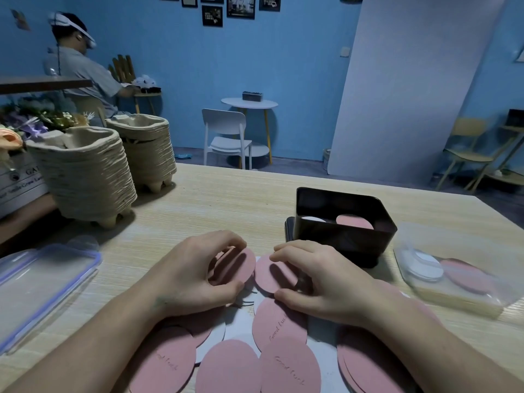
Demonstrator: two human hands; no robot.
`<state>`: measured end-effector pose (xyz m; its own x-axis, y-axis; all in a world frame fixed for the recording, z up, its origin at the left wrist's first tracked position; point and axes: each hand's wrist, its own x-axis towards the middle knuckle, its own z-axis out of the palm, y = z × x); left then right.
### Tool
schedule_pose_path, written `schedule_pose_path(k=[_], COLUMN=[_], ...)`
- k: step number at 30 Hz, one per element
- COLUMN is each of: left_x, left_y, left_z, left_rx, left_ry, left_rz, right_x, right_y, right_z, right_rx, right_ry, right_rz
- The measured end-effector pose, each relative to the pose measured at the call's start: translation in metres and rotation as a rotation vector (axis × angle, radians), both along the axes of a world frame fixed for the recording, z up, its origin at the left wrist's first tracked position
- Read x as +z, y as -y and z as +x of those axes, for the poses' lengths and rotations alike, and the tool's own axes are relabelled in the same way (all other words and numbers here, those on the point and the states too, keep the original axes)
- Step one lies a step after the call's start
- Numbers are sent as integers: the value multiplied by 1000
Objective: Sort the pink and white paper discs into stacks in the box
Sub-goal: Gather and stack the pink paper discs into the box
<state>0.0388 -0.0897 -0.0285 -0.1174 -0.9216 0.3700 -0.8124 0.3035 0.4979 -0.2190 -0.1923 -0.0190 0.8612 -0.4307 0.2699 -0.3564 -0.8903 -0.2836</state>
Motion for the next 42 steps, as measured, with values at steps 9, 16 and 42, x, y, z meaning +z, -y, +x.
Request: schedule_pose_path(k=[9,16,42], left_x=[-3,-5,-5], left_y=[4,7,8], left_z=[-7,-10,-13], left_rx=[-59,-98,-220], left_ry=[7,17,-102], left_rz=[-64,-106,-170], right_x=[-2,-5,-4], right_y=[-1,-3,-2], right_z=[3,7,9], right_rx=[60,113,166], right_ry=[74,129,346], right_rz=[-26,-33,-49])
